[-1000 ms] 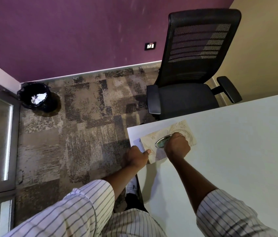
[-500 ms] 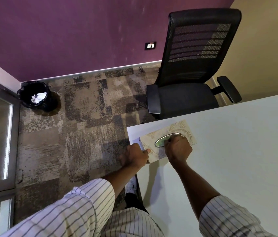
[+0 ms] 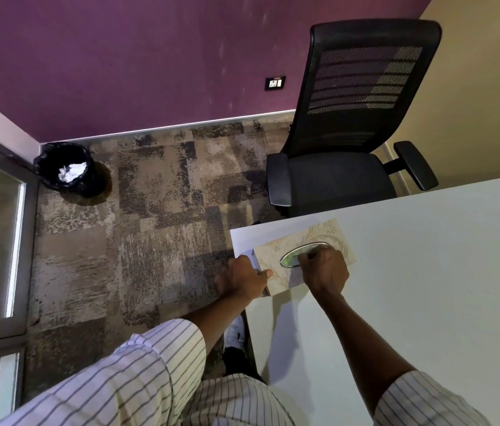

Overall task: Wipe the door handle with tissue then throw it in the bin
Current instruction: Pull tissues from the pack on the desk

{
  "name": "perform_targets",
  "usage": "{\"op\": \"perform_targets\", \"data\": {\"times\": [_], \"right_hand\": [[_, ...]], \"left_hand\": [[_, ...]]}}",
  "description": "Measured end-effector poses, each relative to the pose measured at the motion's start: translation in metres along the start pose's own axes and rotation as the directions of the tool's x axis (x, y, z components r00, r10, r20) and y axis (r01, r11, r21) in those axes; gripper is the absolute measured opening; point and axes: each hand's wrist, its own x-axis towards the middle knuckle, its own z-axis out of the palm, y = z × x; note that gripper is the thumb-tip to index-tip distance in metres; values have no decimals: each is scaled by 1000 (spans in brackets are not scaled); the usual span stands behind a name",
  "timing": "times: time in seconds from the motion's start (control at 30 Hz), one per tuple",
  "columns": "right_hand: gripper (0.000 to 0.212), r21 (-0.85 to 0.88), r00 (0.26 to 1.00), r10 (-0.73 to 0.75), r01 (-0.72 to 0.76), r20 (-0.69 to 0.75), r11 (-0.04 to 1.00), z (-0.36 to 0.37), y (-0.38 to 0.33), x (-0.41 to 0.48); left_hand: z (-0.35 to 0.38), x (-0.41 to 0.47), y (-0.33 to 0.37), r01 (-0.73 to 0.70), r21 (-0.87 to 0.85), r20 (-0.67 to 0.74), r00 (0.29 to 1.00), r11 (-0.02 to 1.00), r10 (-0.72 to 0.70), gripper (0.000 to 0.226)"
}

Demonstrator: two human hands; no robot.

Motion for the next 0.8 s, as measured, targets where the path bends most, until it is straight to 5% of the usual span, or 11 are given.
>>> {"op": "perform_targets", "data": {"times": [0.13,0.3,0.67,0.8], "right_hand": [[15,193,993,110,-118,50,974,-9,3,1],[17,530,970,89,-200,227,824,-24,14,-5],[17,862,860,-284,-284,423,421,-82,-2,-14],[21,877,774,-413,-407,479,255,-92,-25,-19]], "left_hand": [[-2,0,2,12,-50,25,1000,999,-11,63],[-3,1,3,8,-72,54,999,997,-4,67],[-10,-6,3,4,-132,100,995,991,10,68],[-22,-15,5,-3,-247,119,992,969,34,43]]}}
